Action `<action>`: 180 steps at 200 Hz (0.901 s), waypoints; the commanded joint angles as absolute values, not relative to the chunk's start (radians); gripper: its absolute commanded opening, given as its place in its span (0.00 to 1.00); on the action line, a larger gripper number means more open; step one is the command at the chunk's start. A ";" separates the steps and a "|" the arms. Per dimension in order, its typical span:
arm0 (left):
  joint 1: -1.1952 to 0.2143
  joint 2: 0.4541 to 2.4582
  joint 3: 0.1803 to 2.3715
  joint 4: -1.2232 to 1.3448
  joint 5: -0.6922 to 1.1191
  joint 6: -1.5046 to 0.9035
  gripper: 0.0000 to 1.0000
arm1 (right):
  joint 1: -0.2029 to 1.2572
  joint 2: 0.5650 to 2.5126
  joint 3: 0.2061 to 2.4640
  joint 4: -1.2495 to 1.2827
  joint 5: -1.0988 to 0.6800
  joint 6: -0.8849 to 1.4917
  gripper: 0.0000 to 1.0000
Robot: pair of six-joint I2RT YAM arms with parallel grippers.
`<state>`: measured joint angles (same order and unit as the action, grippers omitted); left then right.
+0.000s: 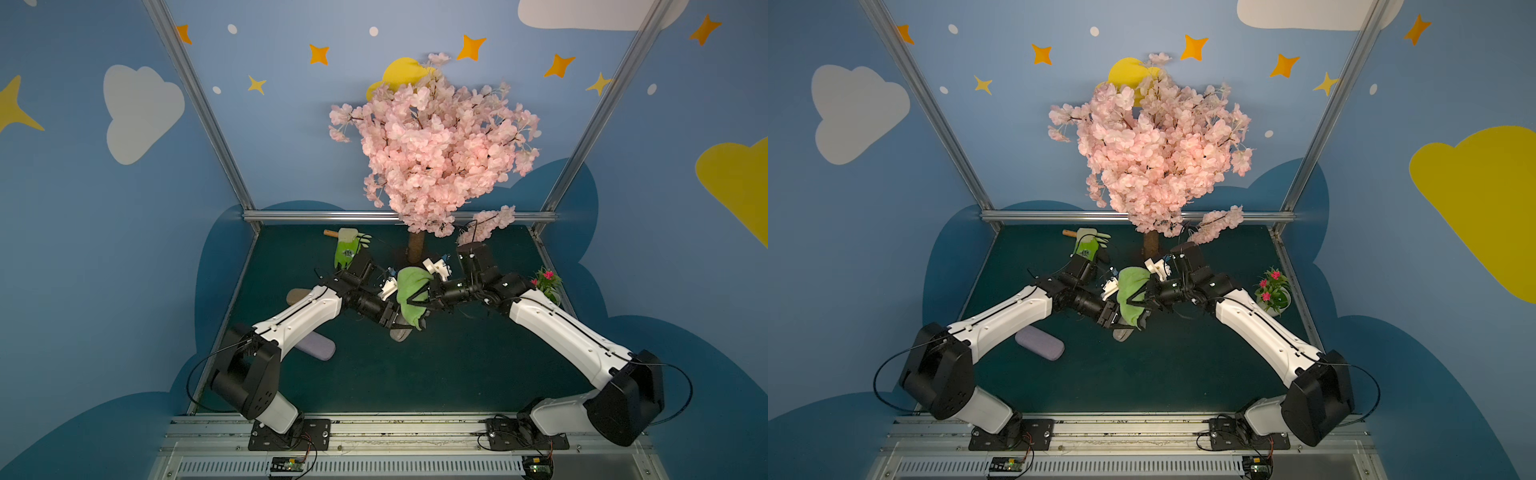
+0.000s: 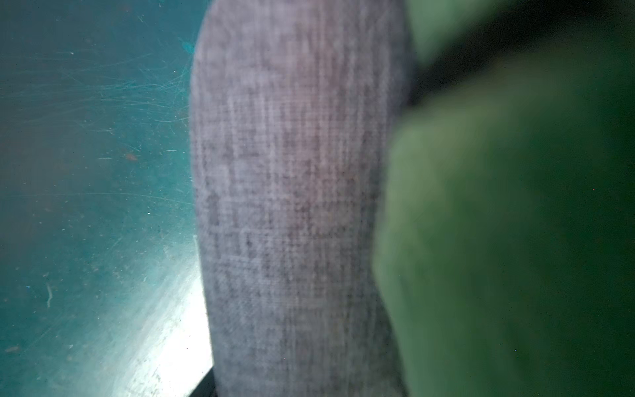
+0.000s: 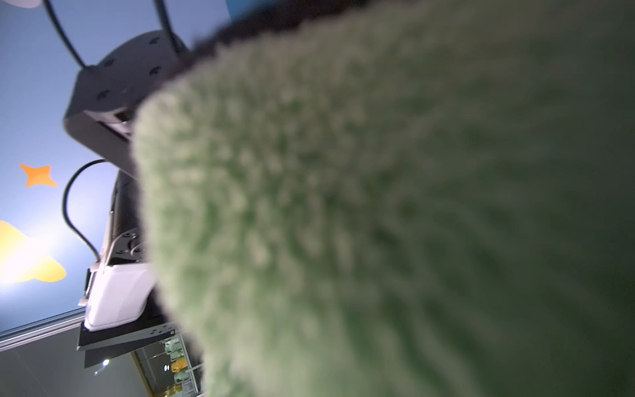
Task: Wipe the eyeglass case
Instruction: Wipe the dirt from the eyeglass case.
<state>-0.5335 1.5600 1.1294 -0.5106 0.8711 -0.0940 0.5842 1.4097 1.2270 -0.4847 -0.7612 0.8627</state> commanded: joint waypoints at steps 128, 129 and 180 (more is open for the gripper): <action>-0.487 1.420 1.000 0.220 0.895 -0.297 0.03 | 0.564 1.457 1.279 -0.155 -0.768 1.171 0.00; -0.487 1.420 1.000 0.223 0.892 -0.297 0.03 | 0.569 1.458 1.275 -0.147 -0.770 1.180 0.00; -0.491 1.421 1.028 0.341 0.802 -0.279 0.03 | 0.698 1.485 1.180 0.144 -0.829 1.414 0.00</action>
<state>-0.4541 1.4525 0.9585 0.0982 0.8360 -0.3256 0.5678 1.4506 1.2411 -0.0307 -0.6212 1.2304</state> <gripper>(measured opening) 0.607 0.090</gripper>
